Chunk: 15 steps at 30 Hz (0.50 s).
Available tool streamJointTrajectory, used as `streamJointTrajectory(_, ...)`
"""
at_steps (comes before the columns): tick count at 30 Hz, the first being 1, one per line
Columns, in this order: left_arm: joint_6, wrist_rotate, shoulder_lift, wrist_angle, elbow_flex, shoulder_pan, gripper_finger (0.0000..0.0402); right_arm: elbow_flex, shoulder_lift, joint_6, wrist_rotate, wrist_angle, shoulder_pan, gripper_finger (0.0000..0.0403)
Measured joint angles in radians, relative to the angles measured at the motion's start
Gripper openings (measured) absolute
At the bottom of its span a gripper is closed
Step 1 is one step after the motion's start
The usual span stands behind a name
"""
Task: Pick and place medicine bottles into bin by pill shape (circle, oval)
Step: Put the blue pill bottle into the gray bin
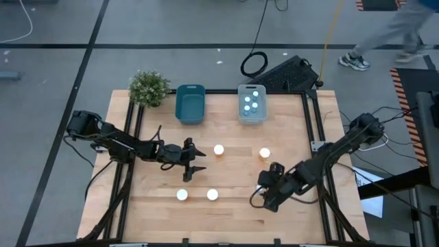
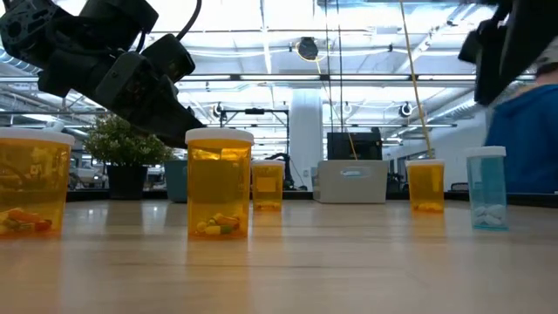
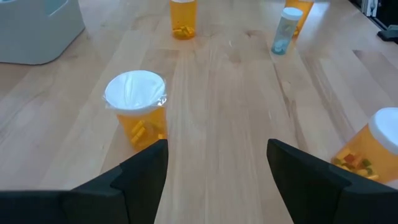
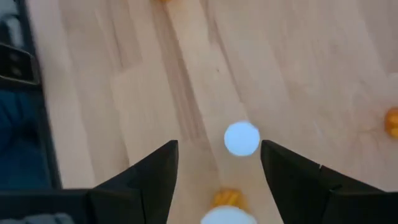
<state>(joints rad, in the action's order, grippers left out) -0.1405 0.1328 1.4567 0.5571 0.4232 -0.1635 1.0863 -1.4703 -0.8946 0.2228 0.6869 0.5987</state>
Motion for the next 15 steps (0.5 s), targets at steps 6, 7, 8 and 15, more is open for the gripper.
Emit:
streamJointTrajectory(6, -0.003, 0.0, 0.0, 0.002, 0.0, 0.0, 0.0273, 0.0, -0.063, 0.006, -0.016, 0.008, -0.016, 0.0224)
streamJointTrajectory(7, -0.003, 0.0, 0.0, 0.002, 0.0, 0.0, 0.0273, 0.0, -0.067, 0.012, -0.015, 0.01, -0.02, 0.0224)
streamJointTrajectory(8, -0.003, 0.001, 0.0, 0.002, 0.0, 0.0, 0.0273, 0.0, -0.067, 0.017, -0.014, 0.014, -0.023, 0.0224)
streamJointTrajectory(15, -0.003, 0.001, 0.0, 0.001, 0.0, 0.0, 0.0273, 0.0, -0.066, 0.069, 0.015, 0.021, -0.041, 0.0224)
